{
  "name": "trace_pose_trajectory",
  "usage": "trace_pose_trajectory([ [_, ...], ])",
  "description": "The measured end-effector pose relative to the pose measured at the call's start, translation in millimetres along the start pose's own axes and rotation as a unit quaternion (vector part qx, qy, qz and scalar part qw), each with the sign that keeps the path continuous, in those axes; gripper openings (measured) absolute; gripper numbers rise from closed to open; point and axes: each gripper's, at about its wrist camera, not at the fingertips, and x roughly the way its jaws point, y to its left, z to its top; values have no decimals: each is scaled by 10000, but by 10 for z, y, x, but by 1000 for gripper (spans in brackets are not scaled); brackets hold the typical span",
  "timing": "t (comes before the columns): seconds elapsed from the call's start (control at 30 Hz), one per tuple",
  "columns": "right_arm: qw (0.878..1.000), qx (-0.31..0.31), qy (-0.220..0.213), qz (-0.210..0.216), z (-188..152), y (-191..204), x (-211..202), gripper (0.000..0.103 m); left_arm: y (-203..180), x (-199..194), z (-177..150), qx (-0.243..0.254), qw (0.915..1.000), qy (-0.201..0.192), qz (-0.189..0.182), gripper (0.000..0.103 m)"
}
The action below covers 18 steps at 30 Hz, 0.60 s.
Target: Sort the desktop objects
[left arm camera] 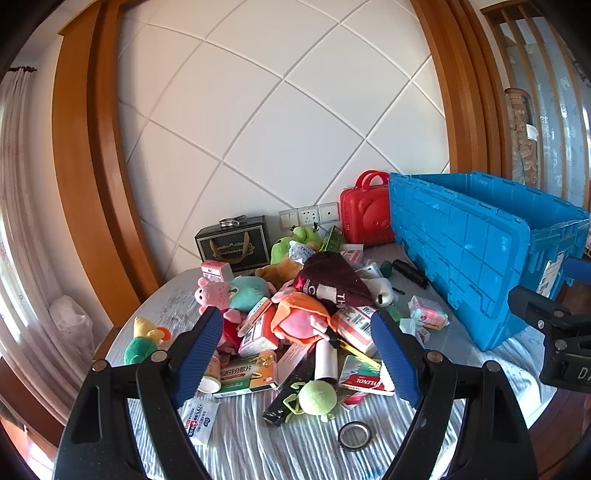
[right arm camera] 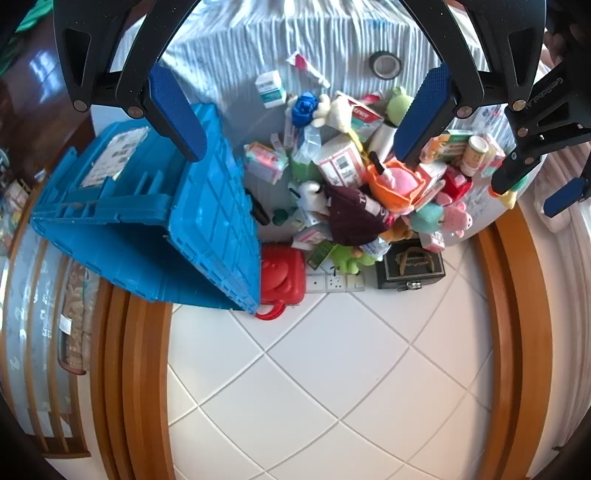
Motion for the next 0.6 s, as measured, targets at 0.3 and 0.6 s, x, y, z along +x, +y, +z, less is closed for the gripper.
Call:
trace_pose_trajectory([
  [0.3,10000,-27,9,-51,-15,-25,-41,102,-44,-36,25,4,10000,-41,-74,82],
  [0.6,10000,-77,43,-14,-18,-27,-47,103,-66,-52,25,-23,10000,-29,-30,82],
])
